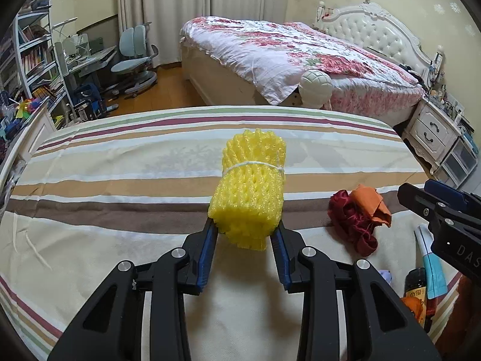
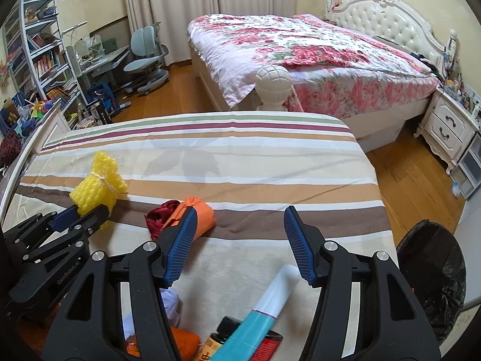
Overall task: Collect trash
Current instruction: 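Grasp the yellow foam net with the left gripper, then grasp the orange cloth with the right gripper while the left holds the yellow net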
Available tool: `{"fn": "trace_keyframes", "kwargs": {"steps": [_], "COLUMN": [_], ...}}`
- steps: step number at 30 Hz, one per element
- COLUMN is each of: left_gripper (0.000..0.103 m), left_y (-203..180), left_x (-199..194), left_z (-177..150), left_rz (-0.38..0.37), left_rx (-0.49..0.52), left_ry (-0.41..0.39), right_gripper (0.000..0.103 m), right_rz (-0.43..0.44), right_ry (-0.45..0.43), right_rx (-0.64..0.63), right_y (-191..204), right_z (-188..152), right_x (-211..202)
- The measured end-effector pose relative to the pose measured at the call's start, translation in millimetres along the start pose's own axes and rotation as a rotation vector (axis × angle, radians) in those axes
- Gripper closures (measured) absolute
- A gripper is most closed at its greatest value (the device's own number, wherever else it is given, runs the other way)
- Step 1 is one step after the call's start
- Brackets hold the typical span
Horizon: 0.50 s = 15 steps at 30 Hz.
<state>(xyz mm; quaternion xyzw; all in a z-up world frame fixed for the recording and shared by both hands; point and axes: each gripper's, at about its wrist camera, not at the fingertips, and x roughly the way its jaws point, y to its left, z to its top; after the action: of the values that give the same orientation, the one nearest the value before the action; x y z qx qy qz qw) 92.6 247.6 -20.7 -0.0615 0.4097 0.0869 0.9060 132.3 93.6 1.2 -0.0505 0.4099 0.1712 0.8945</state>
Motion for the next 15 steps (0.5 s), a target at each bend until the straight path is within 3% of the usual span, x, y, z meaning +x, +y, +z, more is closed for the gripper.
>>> {"fn": "trace_keyframes", "kwargs": {"steps": [7,15], "left_gripper": [0.067,0.067], "left_y": [24.9,42.1], "left_x": [-4.7,-6.5], "left_z": [-9.2,-15.1], "left_rz": [0.046,0.062], "left_rx": [-0.035,-0.071], "left_ry": [0.005,0.012], "right_gripper": [0.045,0.045], "right_rz": [0.017,-0.028], "right_ry": [0.046,0.121], "right_rx": [-0.034,-0.030], "right_y": [16.4,8.5], "right_z": [4.4,-5.2], "right_x": [12.9,26.4]}}
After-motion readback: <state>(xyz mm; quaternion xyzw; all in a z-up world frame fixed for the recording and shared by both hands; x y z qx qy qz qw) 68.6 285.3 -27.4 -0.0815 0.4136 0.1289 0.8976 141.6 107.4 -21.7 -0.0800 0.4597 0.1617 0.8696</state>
